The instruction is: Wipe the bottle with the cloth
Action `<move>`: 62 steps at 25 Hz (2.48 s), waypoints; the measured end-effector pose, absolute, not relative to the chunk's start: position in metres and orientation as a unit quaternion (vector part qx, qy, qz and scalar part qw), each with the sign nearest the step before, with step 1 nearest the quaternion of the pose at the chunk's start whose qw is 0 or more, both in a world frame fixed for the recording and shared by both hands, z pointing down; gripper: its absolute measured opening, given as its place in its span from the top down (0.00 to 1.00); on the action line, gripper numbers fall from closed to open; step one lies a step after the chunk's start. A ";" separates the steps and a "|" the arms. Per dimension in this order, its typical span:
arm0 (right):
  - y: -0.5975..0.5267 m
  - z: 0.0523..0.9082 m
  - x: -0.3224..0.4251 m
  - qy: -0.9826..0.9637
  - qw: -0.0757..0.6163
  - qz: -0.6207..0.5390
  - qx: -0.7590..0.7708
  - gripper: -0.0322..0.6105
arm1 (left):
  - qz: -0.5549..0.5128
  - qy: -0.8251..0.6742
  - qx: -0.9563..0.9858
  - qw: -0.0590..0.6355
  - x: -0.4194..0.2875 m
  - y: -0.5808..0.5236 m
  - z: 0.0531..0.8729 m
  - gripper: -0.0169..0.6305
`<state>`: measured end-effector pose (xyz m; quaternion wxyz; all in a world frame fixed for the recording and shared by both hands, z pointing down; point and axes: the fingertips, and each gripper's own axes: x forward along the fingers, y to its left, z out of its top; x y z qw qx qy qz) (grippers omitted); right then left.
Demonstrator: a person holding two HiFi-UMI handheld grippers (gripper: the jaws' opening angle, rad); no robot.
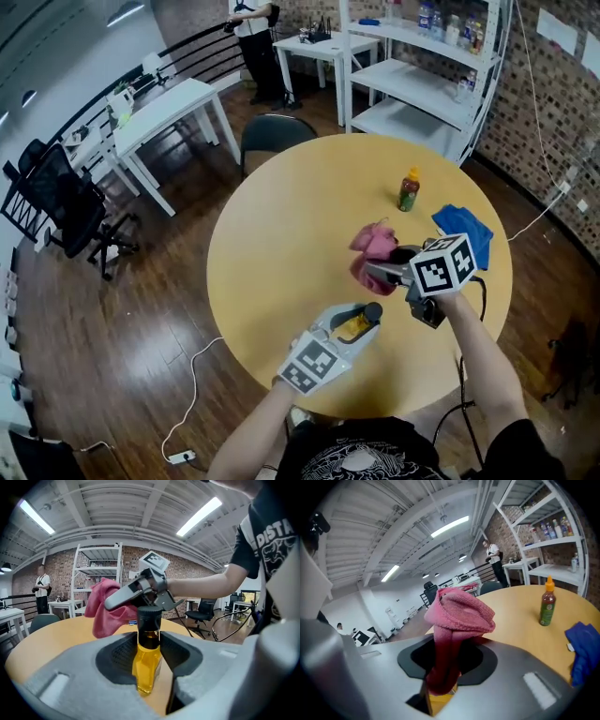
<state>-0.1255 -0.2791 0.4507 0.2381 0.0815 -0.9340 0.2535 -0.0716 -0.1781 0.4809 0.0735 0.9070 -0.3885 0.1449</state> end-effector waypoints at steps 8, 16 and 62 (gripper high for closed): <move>-0.261 0.441 -0.059 -0.922 0.137 0.287 0.219 0.79 | 0.157 -0.359 0.917 0.073 -0.074 -0.173 0.490 0.65; -0.212 0.451 -0.049 -0.916 0.113 0.298 0.244 0.79 | 0.197 -0.319 0.924 0.068 -0.075 -0.164 0.514 0.60; -0.172 0.415 -0.155 -0.915 0.378 0.070 0.121 0.79 | 0.199 -0.326 0.922 0.057 -0.069 -0.167 0.520 0.64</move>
